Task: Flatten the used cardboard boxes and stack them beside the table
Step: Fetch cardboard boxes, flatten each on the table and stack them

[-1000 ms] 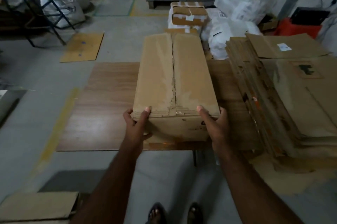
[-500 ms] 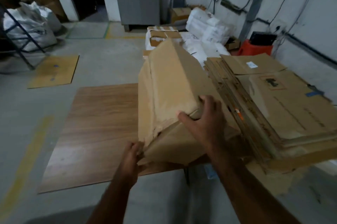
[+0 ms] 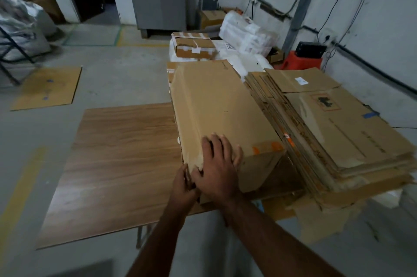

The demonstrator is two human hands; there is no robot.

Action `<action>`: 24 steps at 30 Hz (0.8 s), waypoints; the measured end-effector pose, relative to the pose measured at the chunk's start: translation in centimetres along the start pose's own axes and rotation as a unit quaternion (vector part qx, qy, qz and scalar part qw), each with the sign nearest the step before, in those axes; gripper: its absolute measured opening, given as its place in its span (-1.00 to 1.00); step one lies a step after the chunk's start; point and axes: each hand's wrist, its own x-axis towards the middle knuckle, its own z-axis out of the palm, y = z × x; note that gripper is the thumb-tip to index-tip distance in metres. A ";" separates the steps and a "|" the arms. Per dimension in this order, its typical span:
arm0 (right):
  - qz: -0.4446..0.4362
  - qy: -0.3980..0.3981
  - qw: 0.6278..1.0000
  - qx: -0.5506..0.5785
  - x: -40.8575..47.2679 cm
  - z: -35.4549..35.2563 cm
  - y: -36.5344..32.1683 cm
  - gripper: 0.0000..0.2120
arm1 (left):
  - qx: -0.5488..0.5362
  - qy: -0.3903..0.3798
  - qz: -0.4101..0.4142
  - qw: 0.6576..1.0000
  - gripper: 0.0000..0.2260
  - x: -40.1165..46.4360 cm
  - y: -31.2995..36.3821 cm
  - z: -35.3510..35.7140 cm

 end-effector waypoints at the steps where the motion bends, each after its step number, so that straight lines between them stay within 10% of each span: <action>1: -0.004 -0.006 1.000 0.014 0.1 -0.3 0.2 -0.25 | -0.008 0.015 0.010 1.000 -0.47 0.1 -0.2 0.3; 8: 0.161 0.204 0.930 0.261 0.6 -3.9 10.4 -0.14 | -0.008 0.043 -0.026 0.999 -0.22 0.8 0.3 0.5; 13: 0.275 -0.062 0.869 0.406 -1.4 -1.4 16.9 -0.15 | -0.027 0.053 -0.030 0.998 -0.32 0.9 -0.3 1.4; 18: 0.254 -0.111 0.786 0.552 -0.9 0.3 18.7 -0.28 | -0.031 0.033 -0.064 0.997 -0.42 1.3 0.1 2.9; 24: 0.023 -0.087 0.954 0.285 3.0 -4.8 15.3 0.02 | -0.163 0.101 -0.062 0.980 -0.67 1.3 -1.7 3.5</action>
